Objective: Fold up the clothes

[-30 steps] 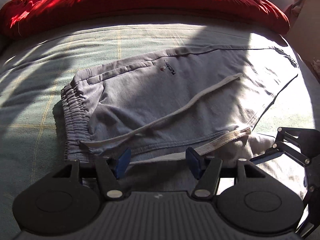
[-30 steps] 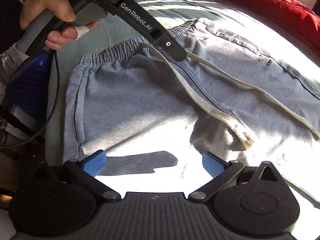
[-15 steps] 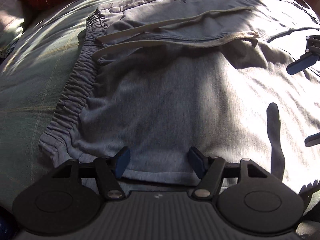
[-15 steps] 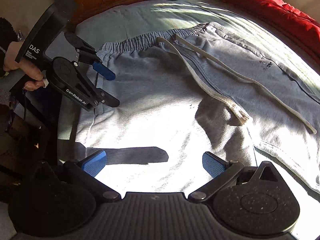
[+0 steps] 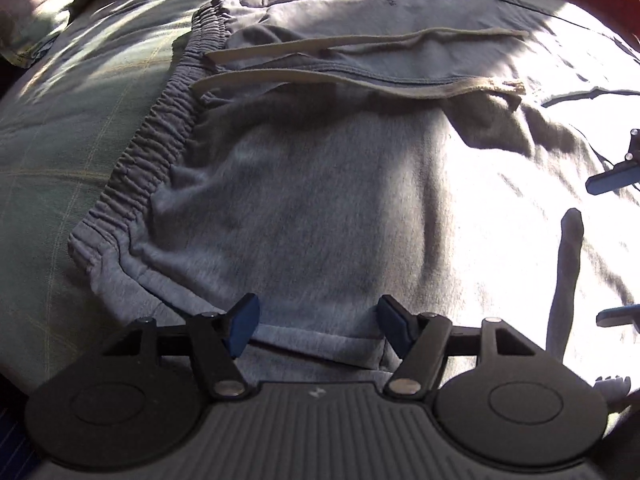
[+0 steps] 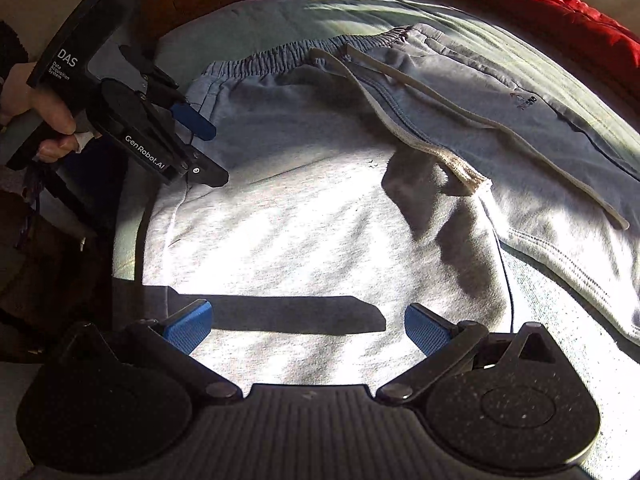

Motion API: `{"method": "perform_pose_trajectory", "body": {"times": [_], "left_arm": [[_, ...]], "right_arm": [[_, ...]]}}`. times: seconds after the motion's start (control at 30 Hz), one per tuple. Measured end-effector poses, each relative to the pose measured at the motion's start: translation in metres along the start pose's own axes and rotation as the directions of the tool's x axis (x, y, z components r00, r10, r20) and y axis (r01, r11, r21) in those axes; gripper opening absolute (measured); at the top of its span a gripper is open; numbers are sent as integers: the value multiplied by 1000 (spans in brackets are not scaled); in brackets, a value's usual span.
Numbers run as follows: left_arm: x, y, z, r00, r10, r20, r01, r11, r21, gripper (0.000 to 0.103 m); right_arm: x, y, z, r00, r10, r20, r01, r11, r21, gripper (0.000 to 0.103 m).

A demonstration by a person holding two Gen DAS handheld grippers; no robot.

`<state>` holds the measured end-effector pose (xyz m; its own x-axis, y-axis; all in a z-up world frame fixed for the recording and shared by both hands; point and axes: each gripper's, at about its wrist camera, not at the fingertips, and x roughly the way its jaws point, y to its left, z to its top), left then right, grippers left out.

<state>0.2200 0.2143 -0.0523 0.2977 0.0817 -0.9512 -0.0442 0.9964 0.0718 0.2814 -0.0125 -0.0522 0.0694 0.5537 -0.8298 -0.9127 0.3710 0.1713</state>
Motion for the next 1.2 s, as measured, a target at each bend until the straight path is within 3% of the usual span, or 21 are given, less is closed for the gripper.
{"method": "perform_pose_trajectory", "body": {"times": [0.13,0.37,0.47,0.63,0.77,0.87,0.93,1.07,1.2], "left_arm": [[-12,11,35,998,-22,63,20,999,37,63],[-7,45,122,976,-95,196,78,993,94,61],[5,63,158,974,-101,205,75,989,129,50],[31,103,212,963,-109,246,62,980,190,50],[57,142,249,969,-103,224,53,975,218,48],[71,172,265,969,-122,216,85,981,172,48],[76,186,270,962,-171,211,146,981,127,48],[80,194,265,940,-238,243,212,969,130,49],[77,202,254,930,-259,260,243,965,94,48]], "right_arm": [[-3,-6,9,999,-33,16,33,999,10,103],[-5,-18,39,993,-107,42,108,994,-24,103],[-6,-27,54,991,-119,55,120,993,-11,103],[-3,-48,80,992,-117,50,117,993,13,103],[-1,-69,102,995,-96,41,95,995,16,103],[5,-83,118,994,-103,38,103,995,2,103],[10,-92,130,994,-103,42,103,995,-1,103],[21,-105,157,996,-77,51,76,997,17,103],[29,-115,189,998,-31,59,32,999,-19,103]]}}
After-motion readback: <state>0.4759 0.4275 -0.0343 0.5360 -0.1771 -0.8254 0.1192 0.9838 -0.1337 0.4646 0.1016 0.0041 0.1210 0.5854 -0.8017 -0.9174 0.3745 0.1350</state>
